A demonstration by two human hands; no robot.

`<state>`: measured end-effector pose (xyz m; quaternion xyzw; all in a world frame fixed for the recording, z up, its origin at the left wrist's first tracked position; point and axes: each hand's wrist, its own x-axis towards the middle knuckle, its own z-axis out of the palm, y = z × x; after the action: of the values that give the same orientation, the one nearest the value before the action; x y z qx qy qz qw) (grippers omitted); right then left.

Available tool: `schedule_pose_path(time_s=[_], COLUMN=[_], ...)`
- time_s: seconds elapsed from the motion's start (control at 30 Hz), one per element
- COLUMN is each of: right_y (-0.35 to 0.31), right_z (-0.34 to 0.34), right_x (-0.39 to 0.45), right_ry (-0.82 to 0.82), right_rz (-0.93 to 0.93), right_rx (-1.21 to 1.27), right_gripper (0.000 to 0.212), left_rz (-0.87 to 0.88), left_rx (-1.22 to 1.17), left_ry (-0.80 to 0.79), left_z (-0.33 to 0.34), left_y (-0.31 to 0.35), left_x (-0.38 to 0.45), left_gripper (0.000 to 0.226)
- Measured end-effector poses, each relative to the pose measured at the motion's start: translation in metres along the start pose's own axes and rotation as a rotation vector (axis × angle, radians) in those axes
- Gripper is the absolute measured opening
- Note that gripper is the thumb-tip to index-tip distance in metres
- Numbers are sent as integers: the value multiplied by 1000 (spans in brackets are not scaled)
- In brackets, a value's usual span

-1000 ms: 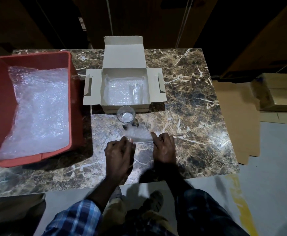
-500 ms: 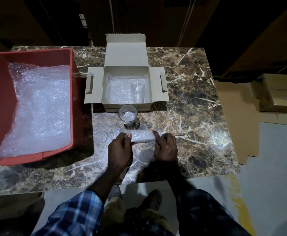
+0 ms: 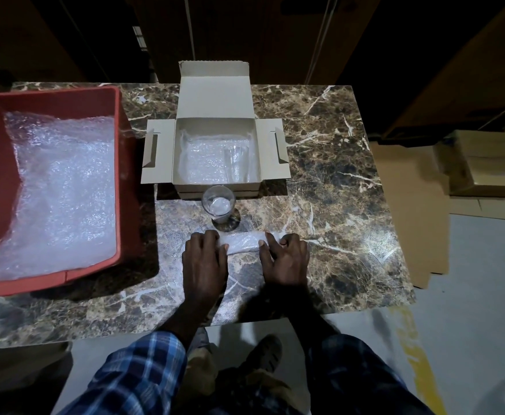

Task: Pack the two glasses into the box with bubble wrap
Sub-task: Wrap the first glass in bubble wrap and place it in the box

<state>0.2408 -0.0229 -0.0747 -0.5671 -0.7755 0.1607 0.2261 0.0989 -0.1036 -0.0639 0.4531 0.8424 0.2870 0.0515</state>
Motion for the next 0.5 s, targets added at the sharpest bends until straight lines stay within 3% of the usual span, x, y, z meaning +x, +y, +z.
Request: schedule_pose_path(time_s=[0.1, 0.23, 0.37, 0.5], right_y=[3, 0, -1, 3], right_z=[4, 7, 2, 4], right_x=[-3, -5, -3, -6], right_ry=[-13, 27, 11, -7], right_rz=[-6, -5, -15, 25], right_rx=[-63, -103, -102, -88], right_gripper=[40, 38, 39, 42], left_rz=[191, 473, 385, 329], left_rx=[120, 159, 245, 284], left_ry=[-15, -165, -324, -384], left_z=[-1, 4, 8, 3], left_y=[-2, -1, -4, -7], left_x=[-5, -14, -21, -21], left_gripper=[27, 39, 53, 61])
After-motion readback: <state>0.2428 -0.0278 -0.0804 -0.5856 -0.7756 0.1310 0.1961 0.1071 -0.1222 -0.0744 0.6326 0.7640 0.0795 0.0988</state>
